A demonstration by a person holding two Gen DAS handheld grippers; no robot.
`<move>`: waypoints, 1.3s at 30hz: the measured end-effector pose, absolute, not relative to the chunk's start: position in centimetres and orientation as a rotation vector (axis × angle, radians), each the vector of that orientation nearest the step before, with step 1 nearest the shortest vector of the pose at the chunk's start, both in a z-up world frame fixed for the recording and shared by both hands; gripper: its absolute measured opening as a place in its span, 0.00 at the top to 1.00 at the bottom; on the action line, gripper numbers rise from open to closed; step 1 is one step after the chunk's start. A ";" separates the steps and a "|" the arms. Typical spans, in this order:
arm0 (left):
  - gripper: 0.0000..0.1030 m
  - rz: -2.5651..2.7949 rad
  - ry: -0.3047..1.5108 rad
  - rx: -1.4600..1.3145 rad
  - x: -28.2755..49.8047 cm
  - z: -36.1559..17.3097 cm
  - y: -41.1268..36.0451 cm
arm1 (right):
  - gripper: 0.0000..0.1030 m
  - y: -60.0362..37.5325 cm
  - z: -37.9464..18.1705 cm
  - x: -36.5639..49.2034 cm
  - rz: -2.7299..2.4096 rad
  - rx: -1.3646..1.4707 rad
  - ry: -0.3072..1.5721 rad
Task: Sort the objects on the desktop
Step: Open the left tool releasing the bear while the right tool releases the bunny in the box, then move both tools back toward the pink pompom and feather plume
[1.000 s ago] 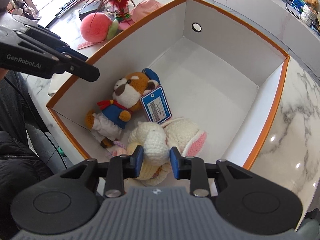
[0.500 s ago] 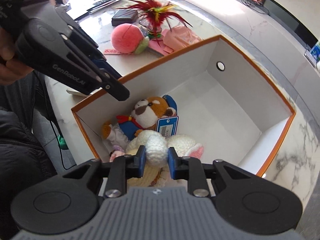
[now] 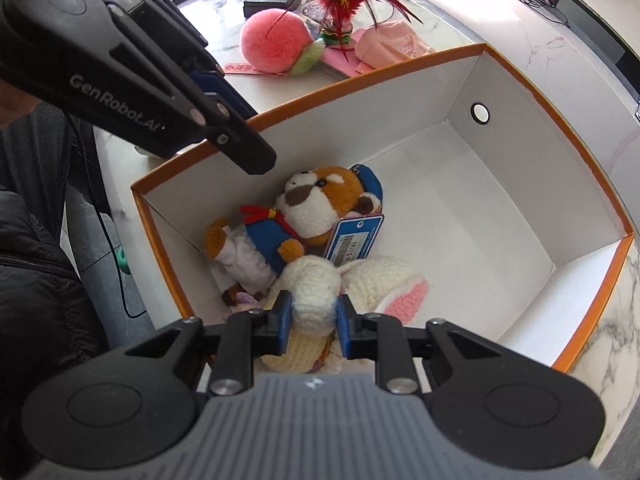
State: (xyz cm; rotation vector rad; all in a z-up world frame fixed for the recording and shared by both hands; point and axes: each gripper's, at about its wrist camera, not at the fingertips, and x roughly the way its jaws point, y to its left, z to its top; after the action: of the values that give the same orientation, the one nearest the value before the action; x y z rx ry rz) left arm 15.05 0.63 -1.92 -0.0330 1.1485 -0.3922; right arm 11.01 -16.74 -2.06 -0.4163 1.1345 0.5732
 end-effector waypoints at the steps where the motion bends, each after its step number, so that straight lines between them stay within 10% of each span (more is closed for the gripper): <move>1: 0.79 -0.393 1.149 -0.034 15.1 -1.9 0.6 | 0.76 -16.8 -2.1 11.0 0.575 -0.405 1.131; 30: 0.69 -0.186 0.906 -0.147 11.1 2.3 11.1 | 0.51 -15.1 4.4 10.0 0.291 -0.099 0.789; 39: 0.43 -0.099 0.845 -0.120 12.1 1.8 15.4 | 0.44 -10.5 4.6 14.1 0.314 -0.045 0.790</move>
State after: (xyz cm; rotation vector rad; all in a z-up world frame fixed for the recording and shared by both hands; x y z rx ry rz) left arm 12.09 15.45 1.84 -0.1205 0.8447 -0.0992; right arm 14.09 -10.46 4.59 -0.0446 0.7905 0.3137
